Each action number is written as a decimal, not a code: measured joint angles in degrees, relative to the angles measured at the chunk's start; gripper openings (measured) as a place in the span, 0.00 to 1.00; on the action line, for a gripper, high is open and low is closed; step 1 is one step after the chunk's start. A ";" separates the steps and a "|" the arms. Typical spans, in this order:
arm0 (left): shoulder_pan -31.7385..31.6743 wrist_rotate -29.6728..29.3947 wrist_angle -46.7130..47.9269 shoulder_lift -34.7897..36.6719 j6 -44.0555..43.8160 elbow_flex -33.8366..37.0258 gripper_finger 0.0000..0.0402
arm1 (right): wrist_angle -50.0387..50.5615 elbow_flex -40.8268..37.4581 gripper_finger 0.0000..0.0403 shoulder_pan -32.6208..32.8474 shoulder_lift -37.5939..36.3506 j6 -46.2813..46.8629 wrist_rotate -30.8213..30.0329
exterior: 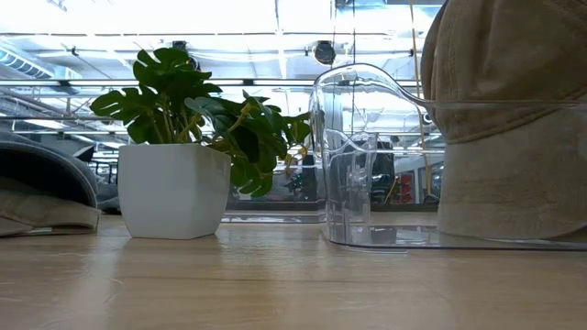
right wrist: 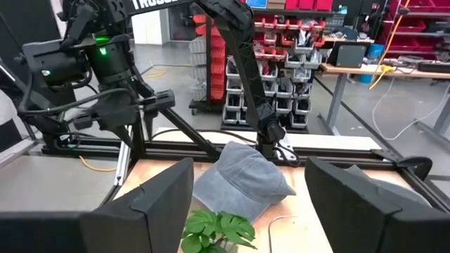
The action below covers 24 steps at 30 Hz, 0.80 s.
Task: Pick & Place hat
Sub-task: Put the middle left gray cap into the top transparent bin
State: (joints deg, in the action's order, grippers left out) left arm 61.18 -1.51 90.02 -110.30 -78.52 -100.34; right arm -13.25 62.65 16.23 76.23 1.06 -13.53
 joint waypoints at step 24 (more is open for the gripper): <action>-1.47 6.82 -6.97 3.86 -19.05 6.93 0.71 | 0.03 0.00 0.65 0.00 0.00 -3.67 0.17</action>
State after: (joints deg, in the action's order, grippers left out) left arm 59.72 5.32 83.05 -106.44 -97.57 -93.41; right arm -13.22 62.65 16.23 76.23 -2.61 -13.37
